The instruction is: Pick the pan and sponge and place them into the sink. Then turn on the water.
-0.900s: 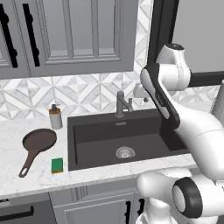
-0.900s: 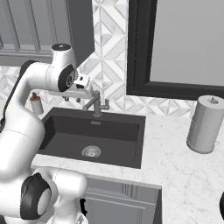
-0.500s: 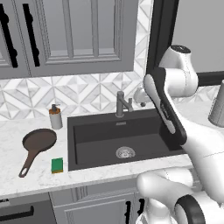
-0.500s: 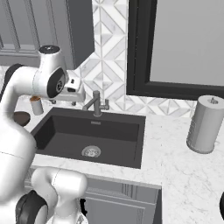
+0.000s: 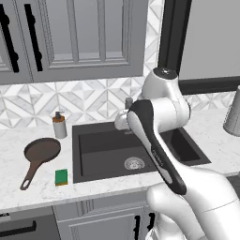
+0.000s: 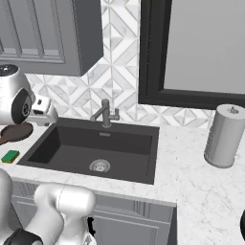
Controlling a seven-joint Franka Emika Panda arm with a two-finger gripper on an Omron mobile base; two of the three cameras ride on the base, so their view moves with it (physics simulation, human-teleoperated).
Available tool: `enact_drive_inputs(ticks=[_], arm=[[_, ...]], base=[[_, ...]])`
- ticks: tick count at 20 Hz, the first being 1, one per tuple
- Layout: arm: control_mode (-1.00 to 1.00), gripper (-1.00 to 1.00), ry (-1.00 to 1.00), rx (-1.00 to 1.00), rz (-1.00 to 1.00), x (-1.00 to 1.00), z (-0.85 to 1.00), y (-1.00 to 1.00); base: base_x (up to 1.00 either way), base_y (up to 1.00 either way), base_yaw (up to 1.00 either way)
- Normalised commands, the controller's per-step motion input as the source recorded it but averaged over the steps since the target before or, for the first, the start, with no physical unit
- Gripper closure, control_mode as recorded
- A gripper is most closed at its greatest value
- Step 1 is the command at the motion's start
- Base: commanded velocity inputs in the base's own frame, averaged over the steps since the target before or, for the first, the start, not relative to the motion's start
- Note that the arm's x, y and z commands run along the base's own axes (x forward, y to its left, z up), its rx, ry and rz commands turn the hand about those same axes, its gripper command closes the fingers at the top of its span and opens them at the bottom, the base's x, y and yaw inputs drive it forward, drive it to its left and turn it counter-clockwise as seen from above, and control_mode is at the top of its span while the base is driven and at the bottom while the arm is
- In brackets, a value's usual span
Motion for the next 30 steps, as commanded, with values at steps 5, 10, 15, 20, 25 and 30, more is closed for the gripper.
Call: enact_drive_inputs(ticks=[5,10,15,20,25,30], arm=[[-1.0,-1.0,0.1,-0.01,0.0,-0.05,-0.23,0.72],[-1.0,-1.0,0.15,-0.01,0.0,0.0,-0.34,0.9],[-1.0,-1.0,0.01,0.0,0.03,0.0,-0.44,0.68],[-1.0,-1.0,0.0,-0.03,0.08,0.05,-0.6,0.38],[-1.0,-1.0,0.0,-0.01,0.04,0.28,-0.62,0.19],[-1.0,-1.0,0.01,0.0,0.01,0.57,-0.42,0.31]], base=[[0.0,0.0,0.0],[0.0,0.0,0.0],[0.0,0.0,0.0],[0.0,0.0,0.0],[0.0,0.0,0.0],[0.0,0.0,0.0]])
